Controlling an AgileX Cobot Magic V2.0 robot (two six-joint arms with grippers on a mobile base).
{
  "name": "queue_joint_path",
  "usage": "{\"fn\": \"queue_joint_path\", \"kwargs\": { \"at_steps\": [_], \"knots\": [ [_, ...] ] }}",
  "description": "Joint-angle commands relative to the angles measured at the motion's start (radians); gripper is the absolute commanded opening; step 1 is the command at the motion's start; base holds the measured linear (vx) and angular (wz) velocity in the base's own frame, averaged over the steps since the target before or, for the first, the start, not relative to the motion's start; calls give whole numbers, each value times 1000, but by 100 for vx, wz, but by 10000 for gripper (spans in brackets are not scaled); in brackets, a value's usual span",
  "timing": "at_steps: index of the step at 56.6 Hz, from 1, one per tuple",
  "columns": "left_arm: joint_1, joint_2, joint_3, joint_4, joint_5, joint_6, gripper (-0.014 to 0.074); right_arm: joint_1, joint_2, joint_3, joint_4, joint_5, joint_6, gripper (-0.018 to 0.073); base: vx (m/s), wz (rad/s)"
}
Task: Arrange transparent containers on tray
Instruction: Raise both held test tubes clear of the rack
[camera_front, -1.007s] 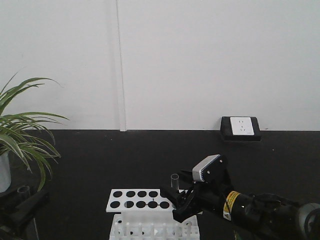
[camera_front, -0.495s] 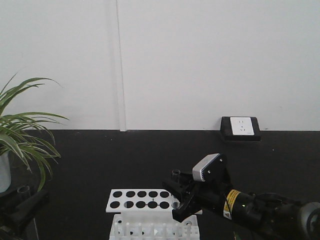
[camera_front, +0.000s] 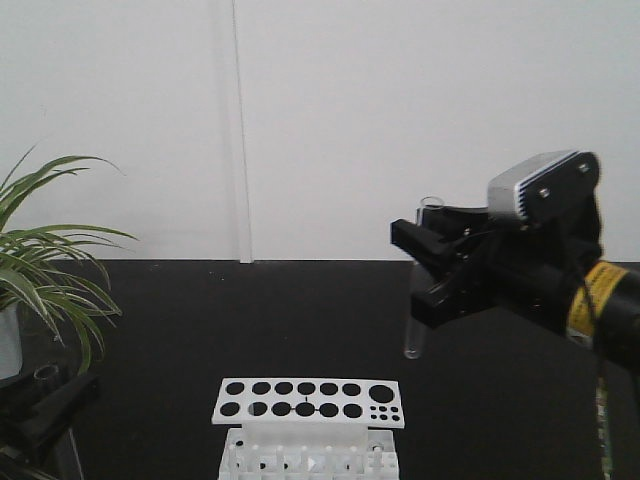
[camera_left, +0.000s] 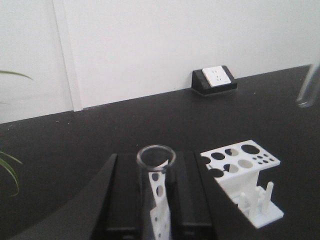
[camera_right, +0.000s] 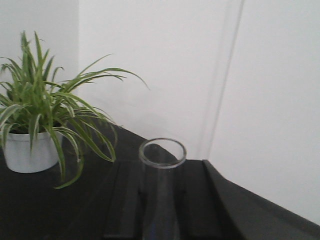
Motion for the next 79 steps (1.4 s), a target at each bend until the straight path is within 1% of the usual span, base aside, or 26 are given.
{"fn": "queue_joint_path", "kwargs": {
  "at_steps": [1, 3, 6, 10, 21, 27, 36, 79],
  "knots": [
    [-5, -13, -31, -14, -76, -12, -3, -1, -129, 3, -98, 75, 118, -13, 0, 0],
    [-5, -13, -31, -14, -66, -12, -3, -1, -182, 35, -142, 100, 169, -13, 0, 0],
    [-5, -13, -31, -14, -52, -13, -3, -1, -251, 88, -194, 111, 215, -13, 0, 0],
    [-5, -13, -31, -14, -42, -13, -3, -1, -334, 155, -238, 111, 248, -13, 0, 0],
    [-5, -13, -31, -14, -62, -13, -3, -1, -502, 296, -241, 133, 306, -13, 0, 0],
    [-5, -13, -31, -14, -71, -12, -3, -1, -542, 325, -242, 150, 308, -13, 0, 0],
    [-5, -7, -31, -14, -70, -12, -3, -1, -566, 325, -245, 160, 308, -13, 0, 0],
    [-5, 2, -31, -14, -68, -12, -3, -1, -567, 325, -245, 164, 308, -13, -1, 0]
  ]
}}
